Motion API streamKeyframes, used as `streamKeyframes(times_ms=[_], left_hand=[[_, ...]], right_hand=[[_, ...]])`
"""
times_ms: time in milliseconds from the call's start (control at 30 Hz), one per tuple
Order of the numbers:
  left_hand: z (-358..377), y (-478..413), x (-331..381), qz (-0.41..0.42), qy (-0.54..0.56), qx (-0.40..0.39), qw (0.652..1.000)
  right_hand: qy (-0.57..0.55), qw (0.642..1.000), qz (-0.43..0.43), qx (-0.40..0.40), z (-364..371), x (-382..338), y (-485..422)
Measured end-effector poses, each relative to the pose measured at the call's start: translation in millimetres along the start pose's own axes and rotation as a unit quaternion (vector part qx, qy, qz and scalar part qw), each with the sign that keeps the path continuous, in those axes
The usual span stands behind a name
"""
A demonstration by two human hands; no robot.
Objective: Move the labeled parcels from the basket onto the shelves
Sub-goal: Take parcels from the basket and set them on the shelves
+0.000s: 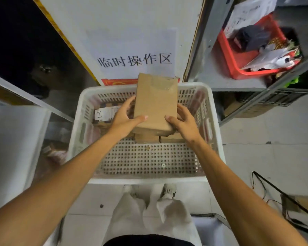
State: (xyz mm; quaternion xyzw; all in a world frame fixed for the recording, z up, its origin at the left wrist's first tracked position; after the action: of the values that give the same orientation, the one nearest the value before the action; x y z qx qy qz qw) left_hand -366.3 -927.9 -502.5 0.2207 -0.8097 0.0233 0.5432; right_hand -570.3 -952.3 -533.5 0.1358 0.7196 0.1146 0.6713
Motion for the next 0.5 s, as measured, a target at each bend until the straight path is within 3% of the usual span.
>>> streamKeyframes(times_ms=[200,367,500], left_hand=[[47,-23,-85,-0.081,-0.012,-0.021,0.996],[67,-49,-152,-0.094,-0.030,-0.054,0.994],[71,-68,-193,-0.020,-0.201,-0.033,0.979]], right_hand=[[0.032,0.997,0.066,-0.022,8,80,-42],[0.065,0.995,0.068,-0.017,34,137,-80],[0.084,0.995,0.062,-0.008,63,181,-100]])
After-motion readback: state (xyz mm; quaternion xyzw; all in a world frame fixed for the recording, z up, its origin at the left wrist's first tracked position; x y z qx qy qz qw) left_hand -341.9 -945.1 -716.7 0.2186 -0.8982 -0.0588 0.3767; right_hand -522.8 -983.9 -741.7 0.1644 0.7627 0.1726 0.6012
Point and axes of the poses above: each hand's wrist, its own y-axis away from the middle knuckle, its own z-axis out of the palm, x = y × z, the point moved 9 cm from there along -y, towards the middle knuckle, and after that the axes turned 14 degrees about x, right-handed, at the moved point
